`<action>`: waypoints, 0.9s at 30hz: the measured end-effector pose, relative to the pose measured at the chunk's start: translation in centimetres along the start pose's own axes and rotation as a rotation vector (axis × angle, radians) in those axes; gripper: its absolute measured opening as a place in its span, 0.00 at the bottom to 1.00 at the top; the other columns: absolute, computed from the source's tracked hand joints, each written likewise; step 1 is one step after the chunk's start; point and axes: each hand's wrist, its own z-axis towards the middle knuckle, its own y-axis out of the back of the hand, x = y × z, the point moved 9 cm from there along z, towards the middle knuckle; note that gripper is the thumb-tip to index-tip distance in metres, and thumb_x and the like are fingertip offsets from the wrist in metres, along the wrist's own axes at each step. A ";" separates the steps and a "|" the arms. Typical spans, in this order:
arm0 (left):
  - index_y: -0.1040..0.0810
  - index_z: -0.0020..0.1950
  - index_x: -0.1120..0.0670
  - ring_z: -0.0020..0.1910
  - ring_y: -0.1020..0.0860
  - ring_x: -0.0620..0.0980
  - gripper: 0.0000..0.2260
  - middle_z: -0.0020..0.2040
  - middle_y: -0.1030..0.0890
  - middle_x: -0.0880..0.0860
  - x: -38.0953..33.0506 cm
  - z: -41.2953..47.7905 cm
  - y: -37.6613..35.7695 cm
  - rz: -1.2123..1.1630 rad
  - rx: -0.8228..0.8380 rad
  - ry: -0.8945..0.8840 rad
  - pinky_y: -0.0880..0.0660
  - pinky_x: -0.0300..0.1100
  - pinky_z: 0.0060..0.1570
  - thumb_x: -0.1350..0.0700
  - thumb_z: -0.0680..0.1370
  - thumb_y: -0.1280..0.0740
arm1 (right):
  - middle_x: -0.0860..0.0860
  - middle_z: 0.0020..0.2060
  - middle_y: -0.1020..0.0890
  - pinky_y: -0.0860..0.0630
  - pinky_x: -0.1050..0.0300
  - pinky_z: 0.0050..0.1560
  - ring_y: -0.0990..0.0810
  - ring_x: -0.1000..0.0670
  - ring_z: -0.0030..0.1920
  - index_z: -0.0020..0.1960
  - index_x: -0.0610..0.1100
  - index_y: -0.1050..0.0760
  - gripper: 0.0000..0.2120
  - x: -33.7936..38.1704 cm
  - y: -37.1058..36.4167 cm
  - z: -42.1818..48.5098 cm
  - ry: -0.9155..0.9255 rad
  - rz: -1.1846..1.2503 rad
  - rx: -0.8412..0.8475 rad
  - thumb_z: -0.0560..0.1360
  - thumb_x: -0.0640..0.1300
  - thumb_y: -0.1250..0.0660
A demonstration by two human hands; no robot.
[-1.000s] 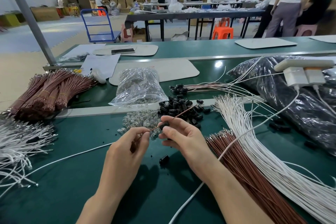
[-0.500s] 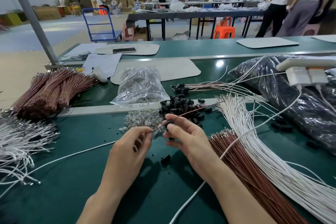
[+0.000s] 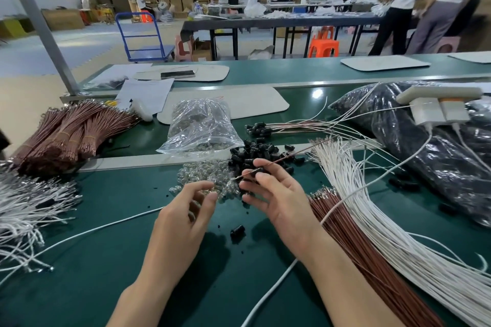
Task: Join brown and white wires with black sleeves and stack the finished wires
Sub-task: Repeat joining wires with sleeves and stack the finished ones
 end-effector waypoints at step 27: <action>0.23 0.45 0.61 0.44 0.19 0.61 0.16 0.47 0.19 0.65 -11.4 8.5 -23.6 0.336 0.716 0.184 0.22 0.50 0.46 0.50 0.83 0.39 | 0.44 0.46 0.20 0.25 0.53 0.37 0.22 0.53 0.35 0.59 0.50 0.28 0.09 10.9 12.5 -5.9 0.687 -0.292 -0.998 0.82 0.41 0.41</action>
